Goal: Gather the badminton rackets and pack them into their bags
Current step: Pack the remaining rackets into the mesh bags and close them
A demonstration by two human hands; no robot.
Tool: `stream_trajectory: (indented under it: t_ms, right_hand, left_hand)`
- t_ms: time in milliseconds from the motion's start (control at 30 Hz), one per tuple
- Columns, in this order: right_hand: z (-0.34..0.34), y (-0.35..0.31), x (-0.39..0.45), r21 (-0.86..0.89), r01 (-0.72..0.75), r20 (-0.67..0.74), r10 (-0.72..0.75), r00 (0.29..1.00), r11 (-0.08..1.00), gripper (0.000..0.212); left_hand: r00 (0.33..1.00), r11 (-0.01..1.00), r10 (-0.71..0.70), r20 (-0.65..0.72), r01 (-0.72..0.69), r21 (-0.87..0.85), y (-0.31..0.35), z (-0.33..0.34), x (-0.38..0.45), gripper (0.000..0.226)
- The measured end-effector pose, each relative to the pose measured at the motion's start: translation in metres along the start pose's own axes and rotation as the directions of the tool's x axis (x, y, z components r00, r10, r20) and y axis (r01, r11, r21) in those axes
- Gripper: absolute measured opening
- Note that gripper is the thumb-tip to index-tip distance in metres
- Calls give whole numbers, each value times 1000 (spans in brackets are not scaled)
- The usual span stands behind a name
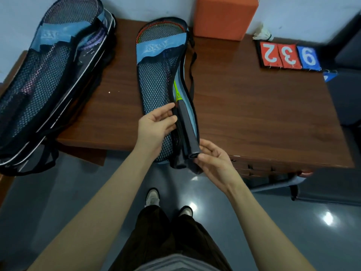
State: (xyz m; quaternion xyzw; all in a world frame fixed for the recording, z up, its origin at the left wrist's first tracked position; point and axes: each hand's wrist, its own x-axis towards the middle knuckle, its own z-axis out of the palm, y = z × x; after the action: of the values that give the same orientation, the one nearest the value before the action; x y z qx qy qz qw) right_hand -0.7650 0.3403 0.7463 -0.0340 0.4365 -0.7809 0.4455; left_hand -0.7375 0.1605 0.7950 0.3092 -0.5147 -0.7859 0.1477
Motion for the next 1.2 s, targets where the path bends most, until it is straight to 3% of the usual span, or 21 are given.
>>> stream_trajectory:
  t_ms: [133, 267, 367, 433, 600, 767, 900, 1033, 1200]
  right_hand:
    - [8, -17, 3, 7, 42, -70, -41, 997, 999, 68]
    - [18, -42, 6, -55, 77, -50, -80, 996, 996, 44]
    - [23, -59, 6, -120, 63, -47, -69, 997, 991, 25]
    - [24, -65, 5, -124, 63, -53, -70, 996, 990, 16]
    - [24, -62, 3, -135, 35, -121, -52, 991, 990, 15]
    - [21, -57, -3, -154, 33, -172, -60, 983, 988, 15]
    - [14, -57, -6, -156, 41, -144, -64, 987, 987, 15]
    - [16, -64, -4, -212, -29, -150, -3, 989, 977, 33]
    - [23, -68, -1, -256, -15, -133, -20, 991, 966, 13]
  left_hand:
    - [997, 996, 58, 50, -61, 59, 11, 20, -7, 27]
    - [980, 964, 173, 98, -189, 188, 30, 31, -16, 24]
    - [936, 837, 274, 220, -345, 425, 38, 26, -25, 25]
    - [909, 741, 250, 333, -401, 538, 38, 14, -31, 30]
    - [851, 618, 194, 488, -492, 614, 24, -1, -46, 68]
    - [802, 446, 243, 546, -592, 671, 16, -3, -51, 50]
    - [792, 420, 344, 504, -610, 671, 6, 0, -60, 27]
    - [776, 432, 515, 363, -601, 673, -8, 6, -63, 13]
    - [740, 396, 621, 256, -579, 713, -12, 7, -66, 9]
